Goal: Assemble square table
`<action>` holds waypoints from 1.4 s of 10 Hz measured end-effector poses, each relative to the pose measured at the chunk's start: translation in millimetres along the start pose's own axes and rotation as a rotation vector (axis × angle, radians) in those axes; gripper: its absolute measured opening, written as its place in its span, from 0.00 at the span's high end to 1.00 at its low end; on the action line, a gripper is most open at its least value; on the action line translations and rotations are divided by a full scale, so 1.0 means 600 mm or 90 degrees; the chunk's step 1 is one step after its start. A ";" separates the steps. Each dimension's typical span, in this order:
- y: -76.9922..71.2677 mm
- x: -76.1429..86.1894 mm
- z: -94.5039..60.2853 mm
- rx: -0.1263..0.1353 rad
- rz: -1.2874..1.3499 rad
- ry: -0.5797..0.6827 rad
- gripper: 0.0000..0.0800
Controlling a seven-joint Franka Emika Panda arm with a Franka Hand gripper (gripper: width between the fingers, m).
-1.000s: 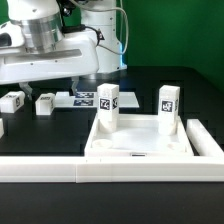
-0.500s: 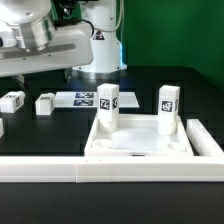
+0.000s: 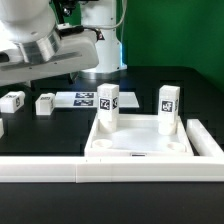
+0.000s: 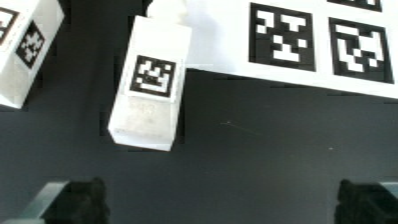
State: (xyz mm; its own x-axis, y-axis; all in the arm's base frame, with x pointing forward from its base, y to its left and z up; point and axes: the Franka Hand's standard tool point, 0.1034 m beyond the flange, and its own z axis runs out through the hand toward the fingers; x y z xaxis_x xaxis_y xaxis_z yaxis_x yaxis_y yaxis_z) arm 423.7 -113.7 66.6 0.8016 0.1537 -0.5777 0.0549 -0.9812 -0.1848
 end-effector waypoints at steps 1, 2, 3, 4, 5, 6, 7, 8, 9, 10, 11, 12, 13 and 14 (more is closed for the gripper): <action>0.002 -0.006 0.004 -0.023 0.035 -0.011 0.19; 0.005 -0.014 0.015 -0.042 0.049 -0.017 0.19; 0.009 -0.022 0.034 -0.053 0.061 -0.022 0.19; 0.017 -0.024 0.052 -0.055 0.066 -0.013 0.19; 0.028 -0.034 0.062 -0.047 0.041 -0.017 0.19; 0.035 -0.037 0.063 -0.044 0.028 -0.016 0.19; 0.031 -0.034 0.063 -0.046 0.025 -0.016 0.19; 0.029 -0.033 0.064 -0.048 0.020 -0.017 0.19; 0.028 -0.033 0.065 -0.048 0.017 -0.018 0.19; 0.030 -0.033 0.067 -0.048 0.017 -0.019 0.19; 0.038 -0.036 0.078 -0.053 0.030 -0.020 0.19; 0.041 -0.039 0.093 -0.052 0.041 -0.025 0.19; 0.044 -0.038 0.101 -0.051 0.042 -0.030 0.19; 0.047 -0.035 0.105 -0.048 0.044 -0.036 0.19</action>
Offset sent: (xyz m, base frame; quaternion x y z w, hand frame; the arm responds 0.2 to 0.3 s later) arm -0.0443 -0.0348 -0.0260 -0.0877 0.0155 0.0893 0.9920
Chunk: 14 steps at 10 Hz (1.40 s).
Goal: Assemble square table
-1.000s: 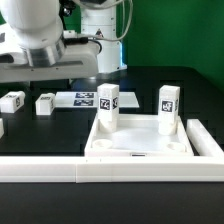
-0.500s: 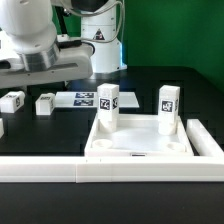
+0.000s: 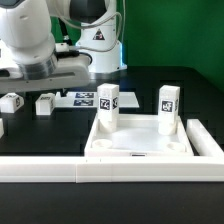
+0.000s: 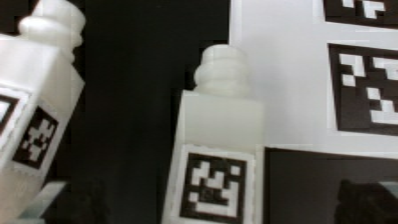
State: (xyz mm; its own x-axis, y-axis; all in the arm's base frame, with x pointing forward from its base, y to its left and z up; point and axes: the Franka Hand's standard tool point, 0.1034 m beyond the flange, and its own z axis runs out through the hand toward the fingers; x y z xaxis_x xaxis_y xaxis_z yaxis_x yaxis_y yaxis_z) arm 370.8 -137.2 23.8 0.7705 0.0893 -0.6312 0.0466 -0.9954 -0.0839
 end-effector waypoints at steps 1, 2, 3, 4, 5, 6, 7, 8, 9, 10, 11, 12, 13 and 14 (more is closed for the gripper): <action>0.000 0.001 0.000 0.000 0.000 0.000 0.19; -0.004 0.003 0.000 -0.002 -0.001 0.000 0.19; -0.009 0.006 0.002 -0.006 -0.006 0.001 0.19; -0.010 0.011 0.006 -0.010 -0.013 0.008 0.19; -0.010 0.014 0.010 -0.012 -0.016 0.016 0.19; -0.010 0.016 0.013 -0.013 -0.016 0.020 0.19; -0.009 0.018 0.017 -0.014 -0.024 0.023 0.19; -0.009 0.016 0.023 -0.014 -0.034 0.024 0.19; -0.007 0.012 0.026 -0.013 -0.038 0.022 0.19; -0.005 0.009 0.025 -0.013 -0.042 0.023 0.22; -0.004 0.009 0.026 -0.013 -0.045 0.022 0.42; -0.005 0.011 0.027 -0.014 -0.047 0.025 0.42; -0.005 0.013 0.027 -0.016 -0.049 0.031 0.60; -0.005 0.014 0.027 -0.016 -0.049 0.031 0.64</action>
Offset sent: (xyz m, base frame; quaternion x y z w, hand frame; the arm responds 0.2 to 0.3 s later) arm -0.0005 -0.0020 -0.0124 -0.0266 0.0191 0.0024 0.9995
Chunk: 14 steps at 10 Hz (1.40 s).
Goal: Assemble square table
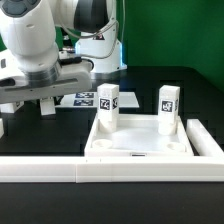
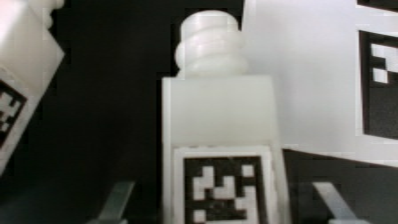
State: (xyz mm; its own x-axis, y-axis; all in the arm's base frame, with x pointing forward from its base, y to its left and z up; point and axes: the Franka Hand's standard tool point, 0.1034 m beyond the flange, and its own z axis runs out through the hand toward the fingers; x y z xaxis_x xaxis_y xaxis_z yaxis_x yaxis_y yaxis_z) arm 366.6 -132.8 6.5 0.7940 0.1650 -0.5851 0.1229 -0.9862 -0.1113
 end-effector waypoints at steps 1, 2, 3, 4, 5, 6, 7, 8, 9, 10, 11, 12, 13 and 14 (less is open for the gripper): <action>0.000 0.000 0.000 0.000 0.000 0.000 0.64; -0.001 0.000 0.000 0.000 -0.001 0.000 0.64; -0.001 0.001 0.000 -0.001 -0.001 0.000 0.64; -0.001 0.001 0.000 -0.001 -0.001 0.000 0.64; -0.009 0.000 -0.008 0.003 -0.008 -0.008 0.64; -0.031 0.000 -0.041 0.019 -0.017 -0.015 0.64; -0.051 0.003 -0.077 0.035 -0.015 -0.015 0.64; -0.064 0.009 -0.102 0.040 -0.018 -0.010 0.64; -0.077 0.012 -0.136 0.049 -0.012 -0.009 0.64; -0.084 0.023 -0.168 0.054 -0.005 0.013 0.64; -0.087 0.025 -0.187 0.051 -0.010 0.015 0.64; -0.086 0.027 -0.180 0.050 -0.011 0.019 0.64; -0.082 0.039 -0.181 0.046 -0.011 0.065 0.64; -0.081 0.039 -0.184 0.042 -0.009 0.101 0.64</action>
Offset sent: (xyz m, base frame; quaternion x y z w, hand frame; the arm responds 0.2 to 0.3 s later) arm 0.0000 0.0000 0.0000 0.0000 0.0000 0.0000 1.0000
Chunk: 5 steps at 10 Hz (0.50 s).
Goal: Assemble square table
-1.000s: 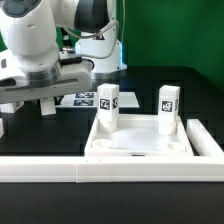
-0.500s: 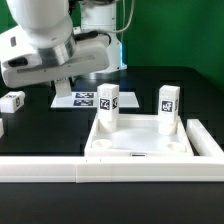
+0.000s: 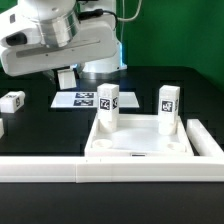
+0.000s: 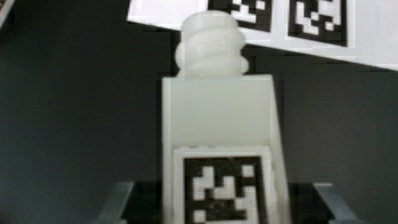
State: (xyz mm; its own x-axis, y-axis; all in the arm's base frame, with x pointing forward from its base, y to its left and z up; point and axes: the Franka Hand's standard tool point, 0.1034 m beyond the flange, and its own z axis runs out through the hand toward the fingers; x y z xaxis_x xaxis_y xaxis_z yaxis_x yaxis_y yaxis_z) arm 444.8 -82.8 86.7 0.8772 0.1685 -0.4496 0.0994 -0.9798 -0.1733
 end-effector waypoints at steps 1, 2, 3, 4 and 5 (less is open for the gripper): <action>0.002 0.003 -0.001 -0.005 -0.001 0.047 0.64; 0.003 0.005 -0.003 -0.008 0.002 0.085 0.64; 0.000 0.012 -0.022 -0.001 0.008 0.105 0.64; 0.002 0.029 -0.044 0.010 0.014 0.150 0.64; 0.008 0.042 -0.061 0.013 0.010 0.187 0.64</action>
Offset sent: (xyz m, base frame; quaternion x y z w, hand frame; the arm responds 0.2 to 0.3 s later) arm 0.0424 0.0061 0.0283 0.0641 0.1721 0.0227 0.9827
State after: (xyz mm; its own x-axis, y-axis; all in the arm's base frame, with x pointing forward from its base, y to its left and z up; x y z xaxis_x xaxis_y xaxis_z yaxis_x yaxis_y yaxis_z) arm 484.4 -87.0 106.9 0.9774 0.1124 -0.1792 0.0782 -0.9791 -0.1878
